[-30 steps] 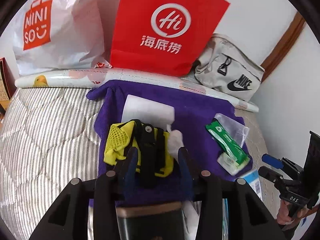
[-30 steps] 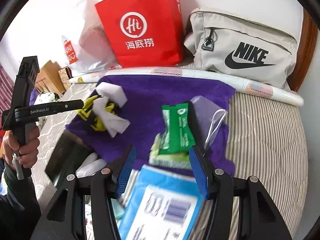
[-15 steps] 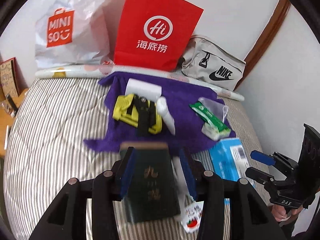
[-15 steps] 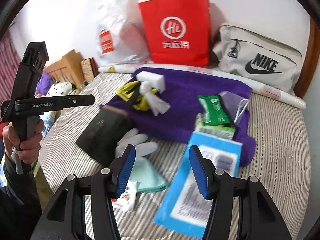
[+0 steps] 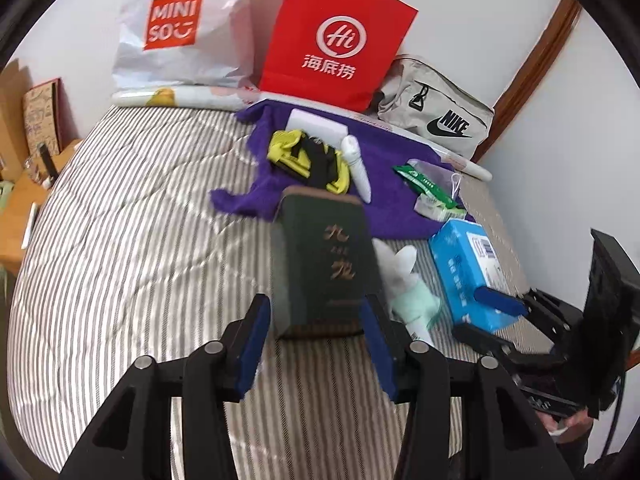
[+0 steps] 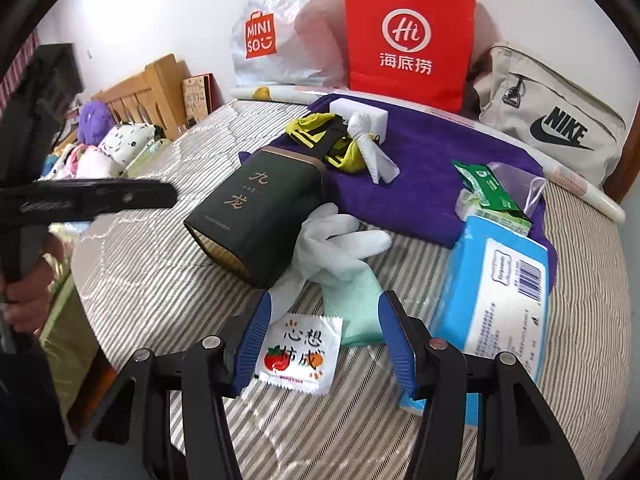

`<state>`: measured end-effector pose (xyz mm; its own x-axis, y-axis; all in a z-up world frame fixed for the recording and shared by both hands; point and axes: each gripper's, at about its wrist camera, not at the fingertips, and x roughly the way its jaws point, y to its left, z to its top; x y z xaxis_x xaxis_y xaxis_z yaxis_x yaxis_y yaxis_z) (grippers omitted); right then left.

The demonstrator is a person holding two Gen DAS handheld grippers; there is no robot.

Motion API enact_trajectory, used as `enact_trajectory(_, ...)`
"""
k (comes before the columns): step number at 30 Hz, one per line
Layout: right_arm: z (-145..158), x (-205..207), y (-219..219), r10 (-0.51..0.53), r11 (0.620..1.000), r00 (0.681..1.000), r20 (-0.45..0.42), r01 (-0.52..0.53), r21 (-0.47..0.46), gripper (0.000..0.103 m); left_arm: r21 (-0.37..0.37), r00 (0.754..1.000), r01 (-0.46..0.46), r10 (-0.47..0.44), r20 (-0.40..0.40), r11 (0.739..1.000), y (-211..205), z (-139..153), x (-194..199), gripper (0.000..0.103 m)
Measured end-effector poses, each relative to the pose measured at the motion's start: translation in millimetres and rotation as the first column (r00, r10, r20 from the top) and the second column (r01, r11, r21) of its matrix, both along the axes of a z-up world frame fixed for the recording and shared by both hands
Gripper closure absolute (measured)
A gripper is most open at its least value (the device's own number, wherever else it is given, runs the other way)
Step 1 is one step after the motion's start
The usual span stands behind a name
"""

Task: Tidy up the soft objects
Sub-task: 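Move both tools back to the pile beside the green tin, then grasp and lift the white cloth glove with the right tool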

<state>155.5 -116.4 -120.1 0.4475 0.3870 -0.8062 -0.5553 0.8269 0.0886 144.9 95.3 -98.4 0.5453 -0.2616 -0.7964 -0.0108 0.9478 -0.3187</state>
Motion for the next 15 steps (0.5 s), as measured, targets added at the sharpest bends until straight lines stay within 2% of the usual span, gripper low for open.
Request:
enact_trajectory(5, -15, 19, 23, 0.028, 0.998, 0.999, 0.033, -0.027, -0.05, 0.047, 0.013, 1.0, -0.026, 0.026, -0.004, 1.0, 13, -9, -14, 0.055)
enact_trajectory(12, -48, 42, 44, 0.06, 0.993, 0.998, -0.013, -0.061, -0.1, 0.047, 0.0, 0.998, -0.05, 0.05, -0.033, 0.999, 27, -21, -23, 0.054)
enact_trajectory(14, -54, 45, 44, 0.055, 0.994, 0.998, -0.022, -0.057, -0.098, 0.06, -0.013, 0.998, -0.057, 0.057, -0.042, 0.998, 29, -23, -24, 0.051)
enact_trajectory(15, -55, 46, 43, 0.053, 0.994, 0.998, -0.022, -0.055, -0.093, 0.084, -0.016, 0.997, -0.061, 0.06, -0.045, 0.998, 30, -24, -24, 0.051)
